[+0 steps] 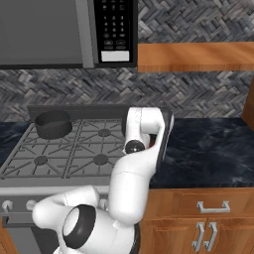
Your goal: Turn on the burner for the pot on the stove. Wait thirty seconds for the pot to heat up. Then add the bell pepper to the pot.
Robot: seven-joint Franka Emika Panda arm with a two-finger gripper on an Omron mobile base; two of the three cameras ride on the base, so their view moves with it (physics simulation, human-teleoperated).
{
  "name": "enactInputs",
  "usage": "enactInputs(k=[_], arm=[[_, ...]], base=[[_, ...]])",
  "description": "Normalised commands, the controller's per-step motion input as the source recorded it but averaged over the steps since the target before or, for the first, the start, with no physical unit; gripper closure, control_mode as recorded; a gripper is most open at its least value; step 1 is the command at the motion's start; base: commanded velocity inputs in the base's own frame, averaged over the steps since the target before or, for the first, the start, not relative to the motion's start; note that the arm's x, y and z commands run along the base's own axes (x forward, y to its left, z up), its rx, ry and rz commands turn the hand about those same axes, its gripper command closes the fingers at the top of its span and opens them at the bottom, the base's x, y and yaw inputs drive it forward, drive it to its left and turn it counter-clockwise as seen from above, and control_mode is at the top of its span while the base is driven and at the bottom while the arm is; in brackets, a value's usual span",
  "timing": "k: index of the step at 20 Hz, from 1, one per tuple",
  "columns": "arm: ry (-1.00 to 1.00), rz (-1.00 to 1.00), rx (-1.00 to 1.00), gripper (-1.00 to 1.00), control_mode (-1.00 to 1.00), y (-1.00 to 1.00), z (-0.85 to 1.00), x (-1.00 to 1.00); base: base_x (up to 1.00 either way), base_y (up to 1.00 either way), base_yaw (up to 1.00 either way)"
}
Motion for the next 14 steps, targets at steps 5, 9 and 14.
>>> enactInputs(k=[5, 9, 14], arm=[[0.77, -0.03, 0.06, -1.0, -1.0, -0.58, 0.35, 0.06], [0.89, 0.0, 0.06, -1.0, -1.0, -0.66, 0.18, 0.0], [0.54, -0.07, 0.19, -1.0, -1.0, -0.38, 0.46, 0.0]], base=[[0.0, 0.0, 0.0], [0.0, 0.0, 0.0], [0.0, 0.0, 0.0]])
